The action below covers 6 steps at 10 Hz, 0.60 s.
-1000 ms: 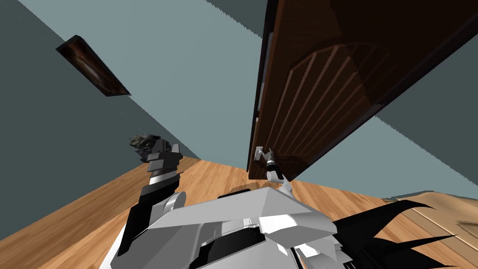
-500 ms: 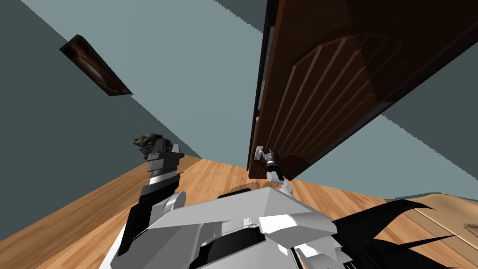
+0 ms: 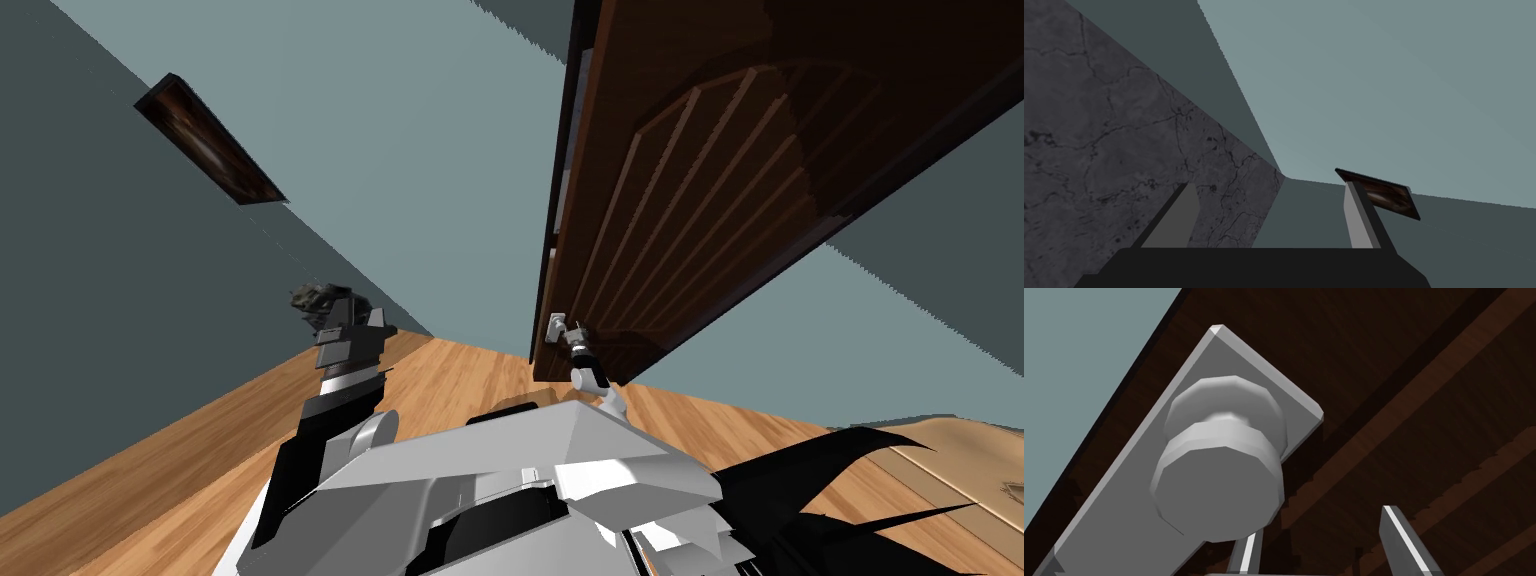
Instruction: Pull the door open
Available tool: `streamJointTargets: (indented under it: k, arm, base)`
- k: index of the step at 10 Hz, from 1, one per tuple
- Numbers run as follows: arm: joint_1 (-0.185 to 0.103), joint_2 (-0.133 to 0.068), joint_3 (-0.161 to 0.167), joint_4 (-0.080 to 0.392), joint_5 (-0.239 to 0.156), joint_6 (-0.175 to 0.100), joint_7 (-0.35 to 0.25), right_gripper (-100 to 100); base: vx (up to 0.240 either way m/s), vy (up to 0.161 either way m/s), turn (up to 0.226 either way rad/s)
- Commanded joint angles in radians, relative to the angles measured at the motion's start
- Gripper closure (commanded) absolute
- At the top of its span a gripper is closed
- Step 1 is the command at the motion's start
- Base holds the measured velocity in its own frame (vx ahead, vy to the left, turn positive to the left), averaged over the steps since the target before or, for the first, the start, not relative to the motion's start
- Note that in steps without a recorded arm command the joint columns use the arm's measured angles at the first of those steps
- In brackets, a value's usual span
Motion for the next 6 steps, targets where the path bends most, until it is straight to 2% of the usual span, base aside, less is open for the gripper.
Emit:
streamJointTargets:
  k: [1, 3, 4, 5, 6]
  arm:
    - [0.002, 0.013, 0.029, -0.020, -0.013, 0.002, -0.028, -100]
    - [0.002, 0.013, 0.029, -0.020, -0.013, 0.002, -0.028, -100]
    - [0.011, 0.014, 0.036, -0.030, -0.047, 0.003, -0.069, -100]
    - [0.011, 0.014, 0.036, -0.030, -0.047, 0.003, -0.069, -100]
    - [0.020, 0.015, 0.043, -0.039, -0.080, 0.004, -0.109, -100]
  base:
    - [-0.030, -0.015, 0.036]
    - [-0.003, -0.003, -0.007]
    - [-0.026, 0.008, 0.039]
    - [-0.039, -0.001, 0.016]
    - [-0.050, -0.001, 0.058]
